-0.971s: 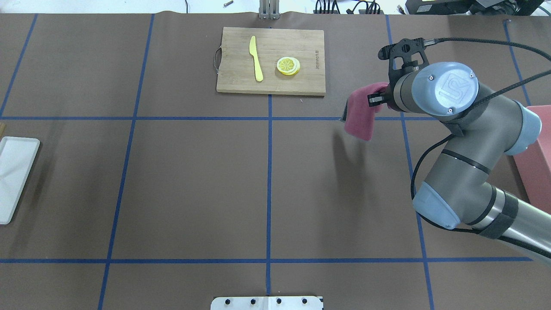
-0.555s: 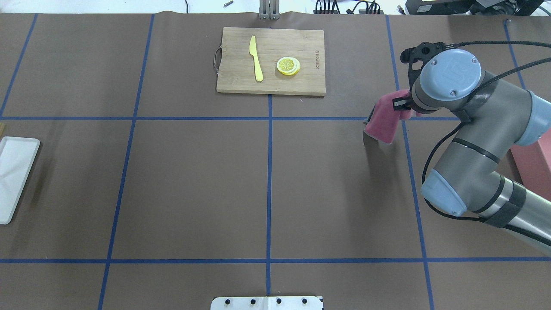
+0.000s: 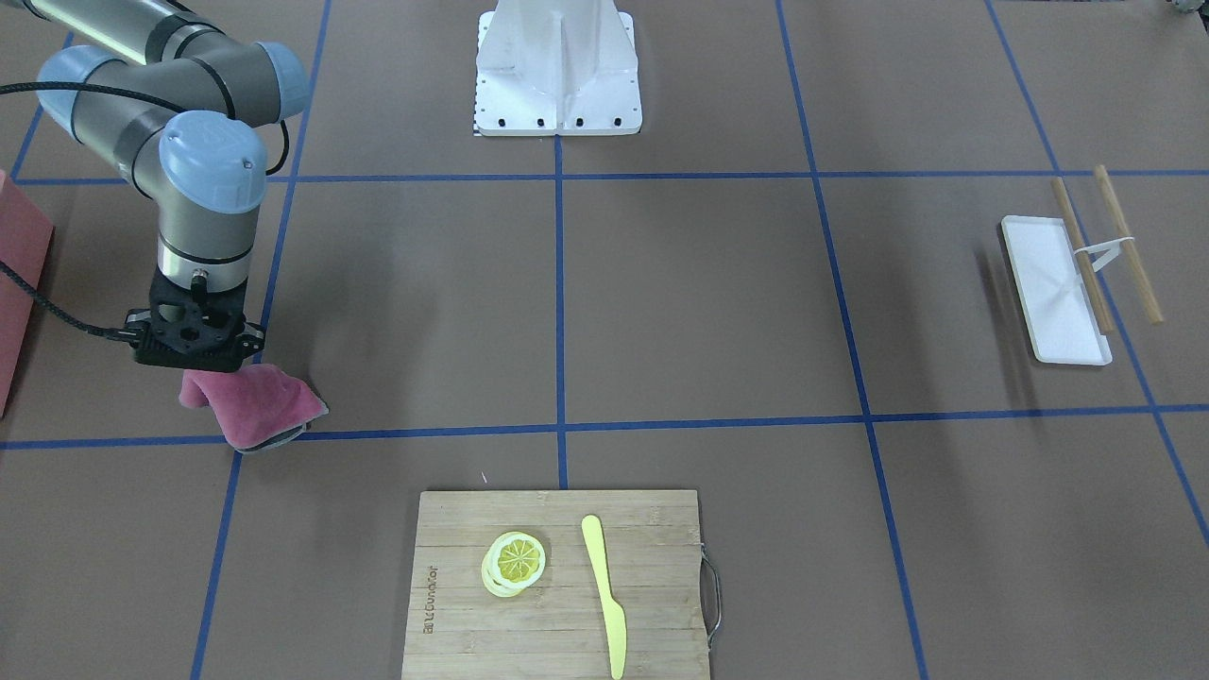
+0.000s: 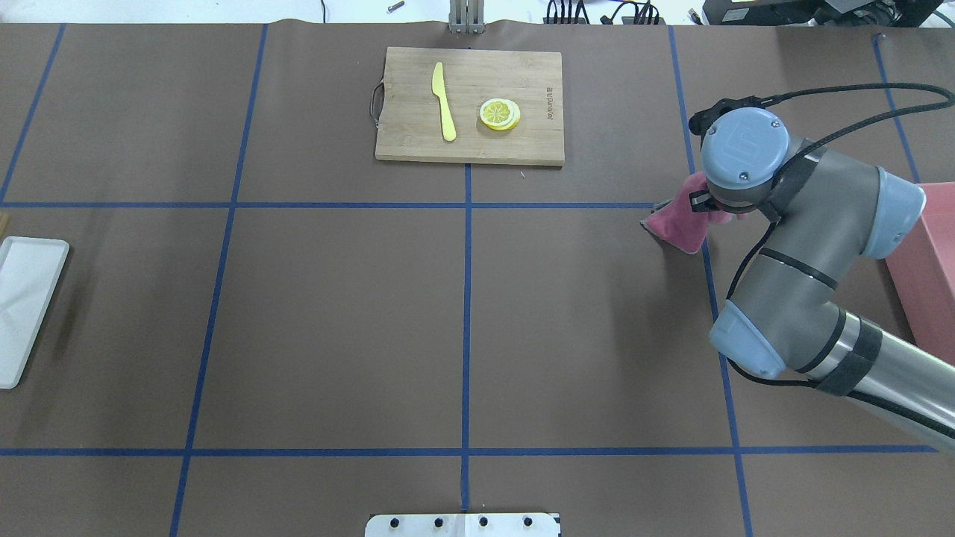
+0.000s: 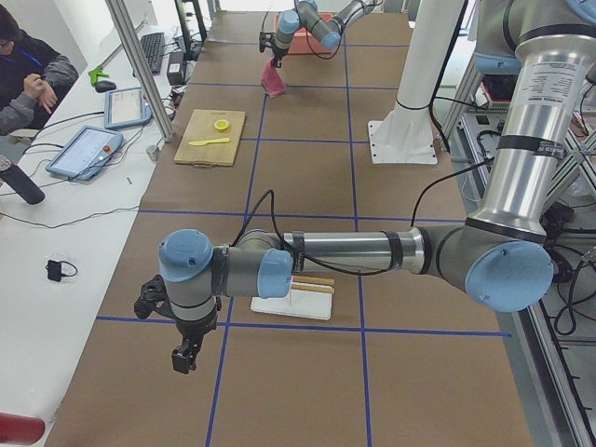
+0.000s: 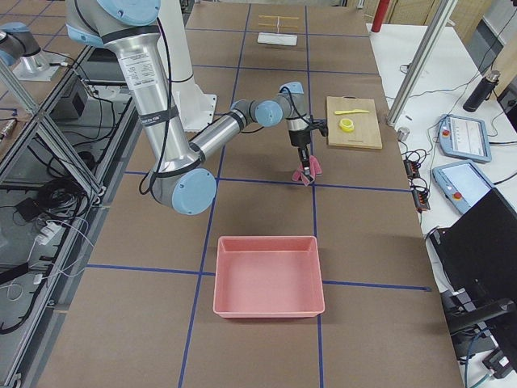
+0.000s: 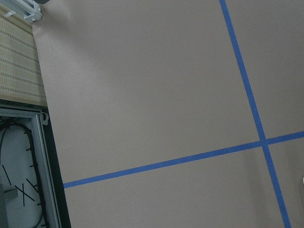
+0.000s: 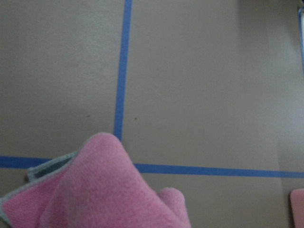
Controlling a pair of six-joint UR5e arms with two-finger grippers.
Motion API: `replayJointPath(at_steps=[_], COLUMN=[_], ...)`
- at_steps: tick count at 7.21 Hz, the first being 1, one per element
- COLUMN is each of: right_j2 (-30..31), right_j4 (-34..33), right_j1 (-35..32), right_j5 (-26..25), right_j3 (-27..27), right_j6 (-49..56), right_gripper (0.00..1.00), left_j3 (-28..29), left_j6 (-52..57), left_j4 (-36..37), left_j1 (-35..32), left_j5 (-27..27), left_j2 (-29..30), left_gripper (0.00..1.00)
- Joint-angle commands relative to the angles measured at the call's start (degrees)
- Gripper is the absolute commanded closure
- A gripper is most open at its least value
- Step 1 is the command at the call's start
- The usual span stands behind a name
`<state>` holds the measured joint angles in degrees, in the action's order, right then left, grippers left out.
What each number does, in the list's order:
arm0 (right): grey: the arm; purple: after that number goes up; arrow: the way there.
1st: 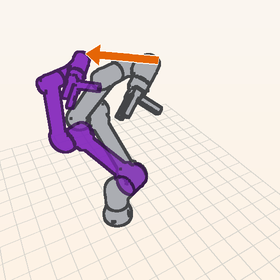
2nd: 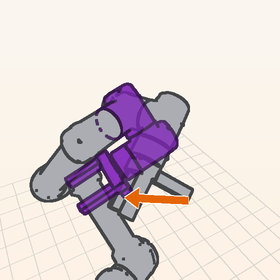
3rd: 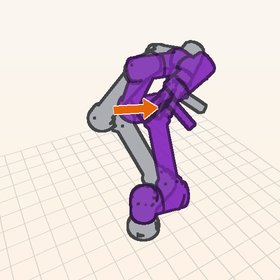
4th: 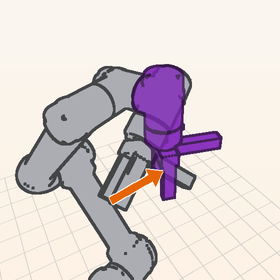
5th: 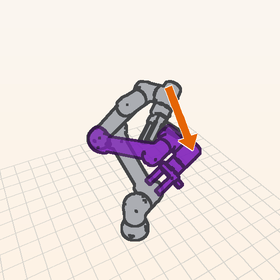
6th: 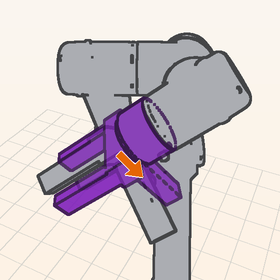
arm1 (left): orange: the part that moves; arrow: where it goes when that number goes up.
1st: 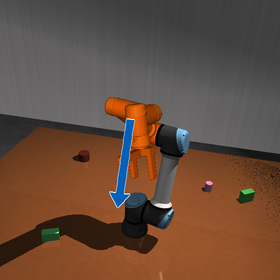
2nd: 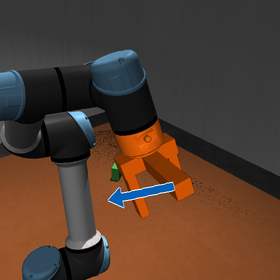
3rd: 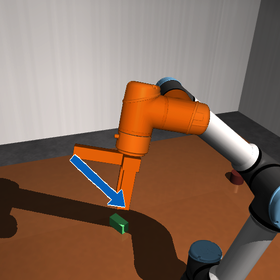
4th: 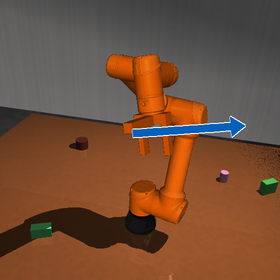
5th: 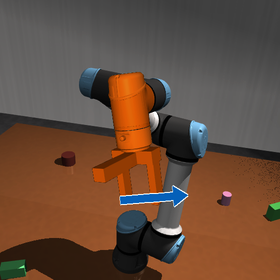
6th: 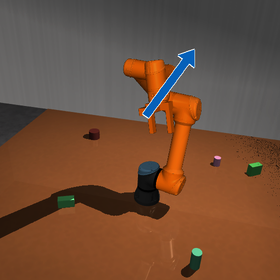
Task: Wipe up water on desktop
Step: 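Wipe the table with the cloth, right gripper sweeping toward the pink bin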
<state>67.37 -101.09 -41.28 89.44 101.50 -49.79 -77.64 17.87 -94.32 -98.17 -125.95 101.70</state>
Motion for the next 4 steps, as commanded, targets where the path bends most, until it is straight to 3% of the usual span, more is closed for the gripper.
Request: replayJointPath(at_steps=[1,2,4], right_j2=[-4.5,-6.7,-7.86], right_j4=[0.1,0.45,9.81], right_j1=[4.17,6.19,11.29], right_j5=[0.03,0.03,-0.06], right_j3=[-1.12,-1.13,-2.0], right_j6=[-8.44,-13.01,-24.15], right_gripper=[1.0,1.0,1.0], left_j3=[0.12,0.2,0.38], left_j6=[0.05,-0.03,0.05], left_j4=[0.01,0.01,0.1], left_j1=[0.0,0.0,0.0], left_j5=[0.0,0.0,0.0], left_j2=[-0.1,-0.1,-0.1], left_gripper=[0.02,0.02,0.02])
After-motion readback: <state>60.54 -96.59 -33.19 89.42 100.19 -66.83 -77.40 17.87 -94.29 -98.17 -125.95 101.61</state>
